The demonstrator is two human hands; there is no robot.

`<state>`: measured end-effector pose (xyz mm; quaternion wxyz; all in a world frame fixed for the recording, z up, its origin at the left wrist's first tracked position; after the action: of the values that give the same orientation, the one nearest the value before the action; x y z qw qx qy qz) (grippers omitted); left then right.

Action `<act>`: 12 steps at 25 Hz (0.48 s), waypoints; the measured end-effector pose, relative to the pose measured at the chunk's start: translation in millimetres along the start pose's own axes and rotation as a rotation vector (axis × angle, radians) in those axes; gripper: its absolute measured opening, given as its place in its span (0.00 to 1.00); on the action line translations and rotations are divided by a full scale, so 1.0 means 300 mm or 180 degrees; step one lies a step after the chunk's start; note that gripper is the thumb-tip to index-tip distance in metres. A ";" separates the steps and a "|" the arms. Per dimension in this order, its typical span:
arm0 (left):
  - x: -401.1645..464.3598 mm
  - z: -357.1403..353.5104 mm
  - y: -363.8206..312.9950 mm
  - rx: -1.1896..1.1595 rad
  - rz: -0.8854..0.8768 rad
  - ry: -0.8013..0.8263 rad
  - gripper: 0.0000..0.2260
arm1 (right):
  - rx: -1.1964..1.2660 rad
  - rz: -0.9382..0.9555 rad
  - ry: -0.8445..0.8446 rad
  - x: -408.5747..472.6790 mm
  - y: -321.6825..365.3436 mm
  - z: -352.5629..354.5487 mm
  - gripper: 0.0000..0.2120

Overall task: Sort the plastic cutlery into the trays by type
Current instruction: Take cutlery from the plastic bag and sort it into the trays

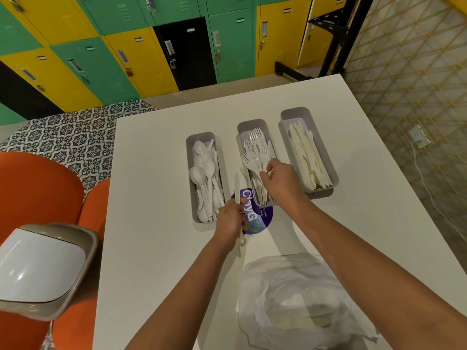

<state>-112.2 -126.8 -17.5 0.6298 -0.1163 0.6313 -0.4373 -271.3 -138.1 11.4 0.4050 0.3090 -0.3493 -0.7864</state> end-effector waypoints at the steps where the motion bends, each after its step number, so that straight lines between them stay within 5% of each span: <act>1: -0.003 -0.003 -0.003 0.0070 -0.0079 -0.0014 0.12 | 0.0072 0.0106 -0.0146 -0.014 -0.001 0.018 0.09; 7: -0.008 -0.045 -0.045 0.0496 -0.0378 -0.0067 0.11 | 0.0119 0.0732 -0.1476 -0.139 -0.184 0.188 0.10; 10: -0.021 -0.110 -0.074 0.0542 -0.0178 0.0227 0.14 | -0.0193 -0.0021 -0.1780 -0.191 -0.411 0.260 0.15; 12: -0.033 -0.161 -0.109 0.0600 -0.0268 0.0403 0.13 | -0.0607 -0.0524 -0.1494 -0.216 -0.536 0.275 0.20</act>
<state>-166.9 -119.6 3.7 0.5779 -0.0551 0.6204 -0.5273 -371.2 10.7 -57.3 0.2749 0.1060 -0.3317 -0.8962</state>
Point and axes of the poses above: each hand's wrist, its own x-axis towards the middle knuckle, its own z-axis out of the back of the hand, y = z × x, the point moved 5 cm from there along x, towards the middle knuckle, and after that the axes turned 12 degrees about x, right-handed, at the moved point
